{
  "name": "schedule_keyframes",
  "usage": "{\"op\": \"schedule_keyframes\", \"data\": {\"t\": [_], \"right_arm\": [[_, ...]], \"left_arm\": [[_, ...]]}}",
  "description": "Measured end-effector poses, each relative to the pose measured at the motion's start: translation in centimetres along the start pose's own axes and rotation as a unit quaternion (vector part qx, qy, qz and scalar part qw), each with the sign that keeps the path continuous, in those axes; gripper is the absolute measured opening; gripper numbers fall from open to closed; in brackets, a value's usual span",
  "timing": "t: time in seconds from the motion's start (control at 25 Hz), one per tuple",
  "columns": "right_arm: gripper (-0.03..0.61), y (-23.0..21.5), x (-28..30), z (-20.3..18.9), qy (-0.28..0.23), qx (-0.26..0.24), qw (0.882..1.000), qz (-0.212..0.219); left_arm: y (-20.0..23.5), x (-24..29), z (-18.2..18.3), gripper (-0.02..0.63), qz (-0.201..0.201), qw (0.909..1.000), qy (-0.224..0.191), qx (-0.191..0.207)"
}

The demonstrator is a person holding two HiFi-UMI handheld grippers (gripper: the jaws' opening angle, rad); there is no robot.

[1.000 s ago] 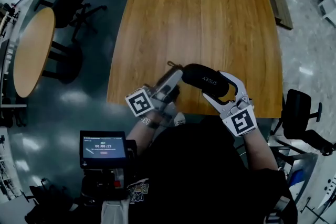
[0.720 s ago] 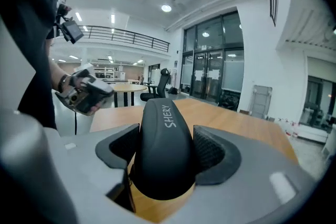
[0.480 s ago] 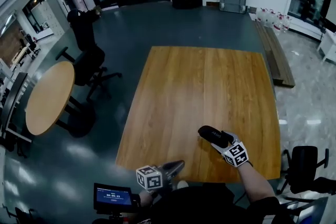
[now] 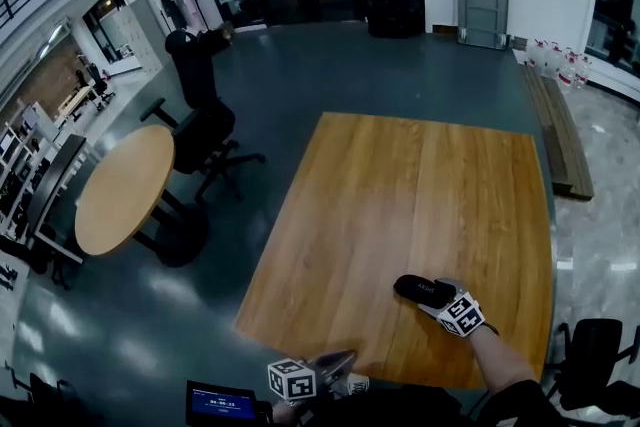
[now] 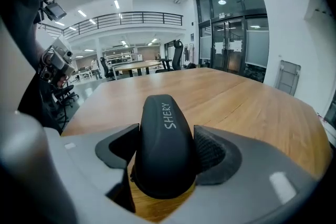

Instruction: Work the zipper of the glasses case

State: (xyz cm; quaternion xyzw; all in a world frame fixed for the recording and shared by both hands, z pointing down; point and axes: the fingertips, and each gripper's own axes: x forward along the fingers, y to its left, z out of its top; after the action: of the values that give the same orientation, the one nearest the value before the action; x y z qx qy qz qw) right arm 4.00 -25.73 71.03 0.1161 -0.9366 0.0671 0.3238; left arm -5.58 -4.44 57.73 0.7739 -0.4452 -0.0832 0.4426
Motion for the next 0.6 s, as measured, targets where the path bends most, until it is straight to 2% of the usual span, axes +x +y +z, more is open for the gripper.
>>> {"op": "schedule_keyframes", "data": {"t": [0.24, 0.4, 0.48, 0.6], "right_arm": [[0.322, 0.2, 1.1, -0.8, 0.027, -0.002, 1.000, 0.016], [0.344, 0.1, 0.8, 0.0, 0.042, -0.027, 0.999, 0.019], [0.353, 0.1, -0.5, 1.2, 0.024, -0.026, 0.999, 0.008], [0.337, 0.5, -3.0, 4.0, -0.041, 0.001, 0.999, -0.020]], "left_arm": [[-0.1, -0.4, -0.3, -0.002, 0.007, 0.9996, -0.027, -0.009], [0.4, -2.0, 0.8, 0.000, 0.015, 0.9980, -0.059, -0.021], [0.4, -2.8, 1.4, -0.002, 0.018, 0.9970, -0.073, -0.022], [0.8, -3.7, 1.9, -0.002, 0.016, 0.9962, -0.084, -0.013]]}}
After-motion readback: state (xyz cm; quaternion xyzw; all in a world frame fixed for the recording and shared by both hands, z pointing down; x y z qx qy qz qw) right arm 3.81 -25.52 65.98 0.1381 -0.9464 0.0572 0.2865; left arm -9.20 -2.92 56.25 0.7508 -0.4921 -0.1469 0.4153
